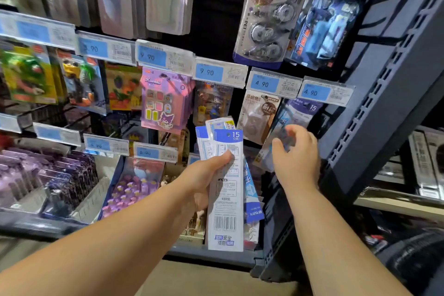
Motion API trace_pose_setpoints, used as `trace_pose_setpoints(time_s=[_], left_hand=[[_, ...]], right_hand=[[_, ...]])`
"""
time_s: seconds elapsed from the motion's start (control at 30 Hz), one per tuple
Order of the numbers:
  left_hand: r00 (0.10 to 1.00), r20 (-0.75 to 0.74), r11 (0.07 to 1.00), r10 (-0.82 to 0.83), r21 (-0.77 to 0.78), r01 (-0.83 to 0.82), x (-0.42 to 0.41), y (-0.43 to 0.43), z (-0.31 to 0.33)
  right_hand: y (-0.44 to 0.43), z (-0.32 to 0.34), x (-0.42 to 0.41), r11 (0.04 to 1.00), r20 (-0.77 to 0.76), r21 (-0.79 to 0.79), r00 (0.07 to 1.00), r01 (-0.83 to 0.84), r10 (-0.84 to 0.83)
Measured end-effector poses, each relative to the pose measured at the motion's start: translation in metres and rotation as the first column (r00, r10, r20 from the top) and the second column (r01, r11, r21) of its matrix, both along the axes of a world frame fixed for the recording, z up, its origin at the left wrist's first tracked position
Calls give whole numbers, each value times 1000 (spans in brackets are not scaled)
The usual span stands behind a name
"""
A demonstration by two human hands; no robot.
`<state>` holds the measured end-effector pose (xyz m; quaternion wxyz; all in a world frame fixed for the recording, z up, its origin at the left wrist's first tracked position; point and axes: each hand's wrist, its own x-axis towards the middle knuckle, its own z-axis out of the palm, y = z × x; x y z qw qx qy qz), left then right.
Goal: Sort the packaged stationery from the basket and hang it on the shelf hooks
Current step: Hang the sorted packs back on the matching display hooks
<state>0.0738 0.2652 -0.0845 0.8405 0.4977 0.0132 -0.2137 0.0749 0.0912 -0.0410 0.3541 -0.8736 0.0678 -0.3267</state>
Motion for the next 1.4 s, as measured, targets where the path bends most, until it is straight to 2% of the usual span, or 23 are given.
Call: trace_pose_setpoints(time_s=[0.07, 0.13, 0.2, 0.27, 0.37, 0.53, 0.67, 0.77, 0.87, 0.97, 1.07, 1.2, 1.4], left_hand=[[1000, 26, 1000, -7, -2, 7, -1, 4, 0], [998, 56, 1000, -6, -6, 6, -3, 5, 1], [998, 52, 999, 30, -22, -29, -5, 5, 1], [997, 40, 997, 68, -24, -67, -6, 5, 1], [995, 27, 995, 93, -39, -92, -6, 6, -2], [984, -86, 977, 156, -132, -166, -7, 11, -7], [971, -117, 965, 207, -139, -223, -7, 10, -9], [972, -121, 961, 202, -168, -221, -9, 9, -6], [971, -118, 958, 208, -177, -227, -6, 8, -9], [973, -113, 958, 201, -183, -219, -6, 6, -10], [972, -134, 963, 191, -167, -212, -4, 6, -15], [971, -166, 962, 174, -184, -203, -1, 8, -19], [977, -114, 966, 181, -165, -198, 0, 7, -15]], right_hand=[[12, -4, -2, 969, -190, 97, 951, -228, 243], [21, -10, -3, 881, -375, 264, 800, -393, 469], [27, -17, -2, 816, -411, 368, 709, -446, 573], [29, -21, -1, 786, -387, 415, 693, -459, 609], [33, -24, -1, 808, -380, 356, 717, -470, 585], [40, -26, 0, 843, -335, 314, 779, -437, 529], [43, -23, -2, 947, -278, -3, 910, -321, 308], [45, -20, -7, 919, -361, -111, 877, -378, 317], [48, -20, -11, 899, -513, -77, 791, -430, 335], [51, -20, -12, 899, -564, -75, 762, -431, 318], [48, -21, -9, 908, -583, -29, 745, -418, 325], [38, -18, -5, 904, -546, 138, 730, -405, 411], [27, -20, -2, 898, -553, 103, 726, -428, 409]])
